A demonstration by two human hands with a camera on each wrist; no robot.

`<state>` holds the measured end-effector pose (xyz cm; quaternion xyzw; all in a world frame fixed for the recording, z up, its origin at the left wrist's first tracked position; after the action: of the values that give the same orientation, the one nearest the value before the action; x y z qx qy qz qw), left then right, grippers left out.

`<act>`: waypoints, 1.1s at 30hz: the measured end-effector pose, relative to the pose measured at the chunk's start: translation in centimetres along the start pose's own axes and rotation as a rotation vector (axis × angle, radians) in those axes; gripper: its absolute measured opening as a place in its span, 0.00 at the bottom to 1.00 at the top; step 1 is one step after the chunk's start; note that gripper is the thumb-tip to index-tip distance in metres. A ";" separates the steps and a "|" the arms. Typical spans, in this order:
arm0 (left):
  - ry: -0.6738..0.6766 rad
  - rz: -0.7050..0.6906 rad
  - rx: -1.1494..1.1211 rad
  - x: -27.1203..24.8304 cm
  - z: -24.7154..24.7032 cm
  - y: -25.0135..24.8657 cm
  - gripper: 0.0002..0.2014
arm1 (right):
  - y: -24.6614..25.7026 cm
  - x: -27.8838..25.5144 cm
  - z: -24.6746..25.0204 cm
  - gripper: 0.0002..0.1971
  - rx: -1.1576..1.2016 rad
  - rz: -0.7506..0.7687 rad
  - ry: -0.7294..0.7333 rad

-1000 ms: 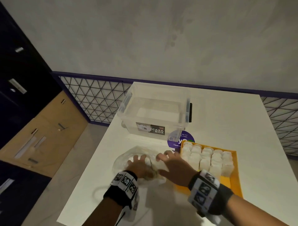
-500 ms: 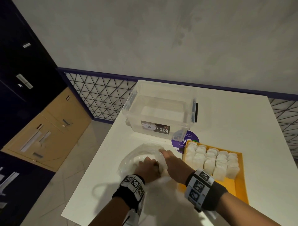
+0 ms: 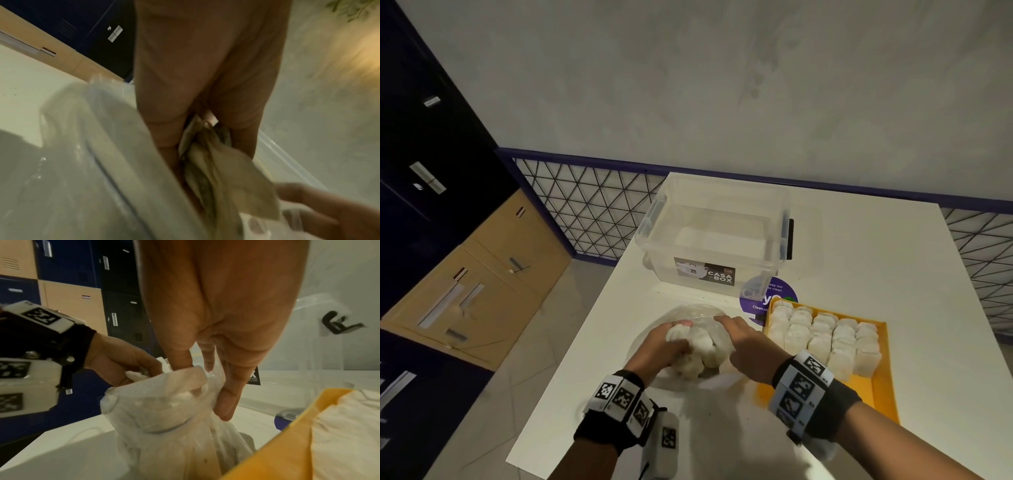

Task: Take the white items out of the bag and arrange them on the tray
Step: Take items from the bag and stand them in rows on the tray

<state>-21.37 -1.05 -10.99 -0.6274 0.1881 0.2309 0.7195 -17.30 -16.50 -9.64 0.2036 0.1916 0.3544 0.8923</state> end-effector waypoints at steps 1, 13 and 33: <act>0.008 -0.012 -0.043 -0.3 0.2 -0.1 0.20 | -0.1 -0.1 0.1 0.34 0.033 -0.005 0.010; 0.183 0.144 -0.872 -3.5 -0.6 -0.8 0.15 | 1.0 -2.1 3.1 0.16 0.230 -0.036 -0.077; 0.256 0.185 -1.064 -4.0 -3.7 -1.9 0.09 | 1.9 -3.0 7.7 0.04 0.842 -0.008 -0.338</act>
<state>-23.50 -5.35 -7.70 -0.9082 0.1856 0.2782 0.2516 -16.70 -19.10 -1.60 0.6030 0.1713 0.2040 0.7520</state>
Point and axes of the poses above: each hand's wrist, its own x-axis towards the middle knuckle, its own z-axis out of the back of the hand, y = z × x, the point moved 5 cm from there along x, towards the middle knuckle, and after that the axes turned 4 degrees about z, right-handed, at the moved point
